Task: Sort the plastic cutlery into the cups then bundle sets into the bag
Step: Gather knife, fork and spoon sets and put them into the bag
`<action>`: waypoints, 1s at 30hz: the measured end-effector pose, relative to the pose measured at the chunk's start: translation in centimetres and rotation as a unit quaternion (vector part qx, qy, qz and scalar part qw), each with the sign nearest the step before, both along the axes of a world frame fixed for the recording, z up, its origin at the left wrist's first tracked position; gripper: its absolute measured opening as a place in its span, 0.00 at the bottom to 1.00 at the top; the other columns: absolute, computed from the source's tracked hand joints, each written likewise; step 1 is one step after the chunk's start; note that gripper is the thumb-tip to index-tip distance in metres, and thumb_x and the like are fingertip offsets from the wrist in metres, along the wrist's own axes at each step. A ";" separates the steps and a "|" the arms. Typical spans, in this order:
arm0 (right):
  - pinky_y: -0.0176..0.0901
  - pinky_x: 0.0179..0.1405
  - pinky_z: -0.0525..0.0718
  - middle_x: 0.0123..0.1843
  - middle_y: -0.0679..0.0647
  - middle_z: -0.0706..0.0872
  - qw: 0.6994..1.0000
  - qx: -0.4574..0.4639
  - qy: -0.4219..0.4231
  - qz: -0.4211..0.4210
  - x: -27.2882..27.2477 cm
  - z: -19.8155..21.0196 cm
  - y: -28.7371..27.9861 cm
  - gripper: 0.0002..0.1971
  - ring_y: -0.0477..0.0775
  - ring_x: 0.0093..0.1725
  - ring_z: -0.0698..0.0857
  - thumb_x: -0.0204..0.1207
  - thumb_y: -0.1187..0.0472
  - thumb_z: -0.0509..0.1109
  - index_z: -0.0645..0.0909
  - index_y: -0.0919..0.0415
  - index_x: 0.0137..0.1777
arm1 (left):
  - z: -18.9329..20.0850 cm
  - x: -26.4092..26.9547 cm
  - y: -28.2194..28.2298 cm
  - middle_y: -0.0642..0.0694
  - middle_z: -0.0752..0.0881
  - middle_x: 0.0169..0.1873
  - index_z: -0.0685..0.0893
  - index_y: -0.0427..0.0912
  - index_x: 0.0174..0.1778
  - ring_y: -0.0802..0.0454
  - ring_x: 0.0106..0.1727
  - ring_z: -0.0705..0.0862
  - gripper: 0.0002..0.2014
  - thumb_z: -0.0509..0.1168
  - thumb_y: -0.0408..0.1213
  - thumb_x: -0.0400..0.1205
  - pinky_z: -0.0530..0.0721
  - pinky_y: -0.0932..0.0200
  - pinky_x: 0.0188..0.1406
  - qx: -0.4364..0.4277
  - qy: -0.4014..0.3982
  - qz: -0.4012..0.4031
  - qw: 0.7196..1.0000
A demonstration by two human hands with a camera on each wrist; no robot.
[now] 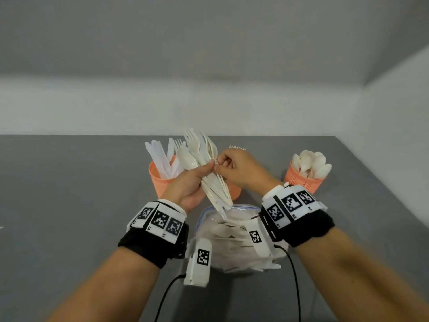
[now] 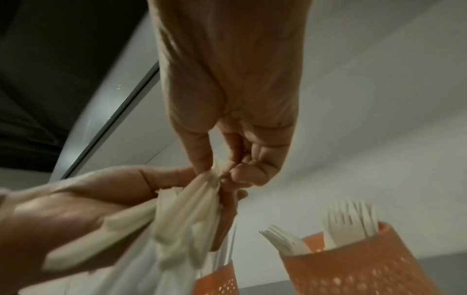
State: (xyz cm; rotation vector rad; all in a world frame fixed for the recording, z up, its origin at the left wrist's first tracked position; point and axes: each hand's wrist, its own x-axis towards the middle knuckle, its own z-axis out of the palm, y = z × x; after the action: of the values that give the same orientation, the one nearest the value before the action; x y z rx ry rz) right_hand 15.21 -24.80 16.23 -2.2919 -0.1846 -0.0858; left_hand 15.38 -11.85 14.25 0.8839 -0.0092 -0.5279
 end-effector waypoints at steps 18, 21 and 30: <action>0.46 0.58 0.79 0.59 0.62 0.78 0.993 -0.003 0.046 0.105 -2.8 -1.5 -0.8 0.27 0.59 0.59 0.80 0.75 0.69 0.64 0.61 0.68 0.72 | 1.4 -0.8 -3.5 0.46 0.90 0.33 0.82 0.38 0.45 0.57 0.34 0.90 0.14 0.58 0.45 0.84 0.88 0.63 0.36 0.141 -0.077 0.018 0.987; 0.32 0.40 0.81 0.45 0.52 0.80 0.987 0.104 0.095 0.077 -3.0 -1.9 -1.0 0.25 0.45 0.41 0.84 0.77 0.72 0.59 0.61 0.63 0.74 | 1.6 -1.0 -3.3 0.47 0.90 0.43 0.82 0.41 0.53 0.53 0.47 0.89 0.17 0.62 0.51 0.81 0.85 0.55 0.50 0.206 -0.100 -0.064 0.971; 0.36 0.19 0.76 0.29 0.58 0.79 0.821 0.445 0.314 0.170 -4.1 -1.0 -1.8 0.08 0.51 0.21 0.77 0.67 0.64 0.59 0.75 0.66 0.44 | 0.0 -1.3 -1.9 0.42 0.88 0.52 0.90 0.42 0.50 0.44 0.60 0.84 0.12 0.64 0.43 0.78 0.83 0.43 0.58 0.054 -0.051 -0.087 0.993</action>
State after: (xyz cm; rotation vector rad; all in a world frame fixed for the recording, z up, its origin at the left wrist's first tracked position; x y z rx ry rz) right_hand 11.11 -26.55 15.28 -1.2219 -0.1551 0.6387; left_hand 14.05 -13.79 14.25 1.0220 -0.1535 -0.6499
